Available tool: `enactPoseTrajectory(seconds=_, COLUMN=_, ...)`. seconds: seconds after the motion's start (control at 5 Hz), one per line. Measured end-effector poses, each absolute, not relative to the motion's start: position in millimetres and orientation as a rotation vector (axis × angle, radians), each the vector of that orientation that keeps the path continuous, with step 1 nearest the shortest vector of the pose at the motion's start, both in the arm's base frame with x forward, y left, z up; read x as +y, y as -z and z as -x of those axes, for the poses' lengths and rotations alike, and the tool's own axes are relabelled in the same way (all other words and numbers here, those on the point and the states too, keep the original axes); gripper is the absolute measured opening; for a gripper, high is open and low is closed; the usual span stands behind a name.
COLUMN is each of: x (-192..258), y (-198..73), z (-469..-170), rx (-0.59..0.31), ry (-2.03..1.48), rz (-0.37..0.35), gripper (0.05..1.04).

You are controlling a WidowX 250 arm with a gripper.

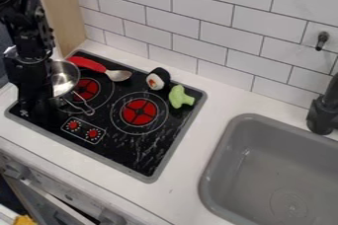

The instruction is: Move the silver pot to the bottom right side of the stove

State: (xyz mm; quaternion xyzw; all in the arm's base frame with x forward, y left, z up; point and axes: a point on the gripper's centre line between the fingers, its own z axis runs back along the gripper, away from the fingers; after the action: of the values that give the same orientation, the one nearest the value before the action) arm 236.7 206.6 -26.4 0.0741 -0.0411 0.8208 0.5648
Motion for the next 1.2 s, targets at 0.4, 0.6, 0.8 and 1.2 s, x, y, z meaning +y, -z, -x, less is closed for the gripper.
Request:
enactPoseTrajectory(seconds=0.4, x=195.6, y=16.0, z=-238.9, rx=-0.129, ry=-1.942, rz=-0.112, gripper=0.087)
enactPoseTrajectory(seconds=0.6, x=187.9, y=7.7, z=-239.8, rx=-0.078, ry=-1.92, rz=-0.077, gripper=0.084)
enactPoseTrajectory(seconds=0.8, x=183.3, y=-21.3, z=-241.1, rx=-0.137, ry=-1.916, rz=-0.02, gripper=0.084)
enactPoseTrajectory(seconds=1.2, x=122.3, y=-50.2, z=-227.5, rx=-0.111, ry=-1.807, rz=0.09, gripper=0.084)
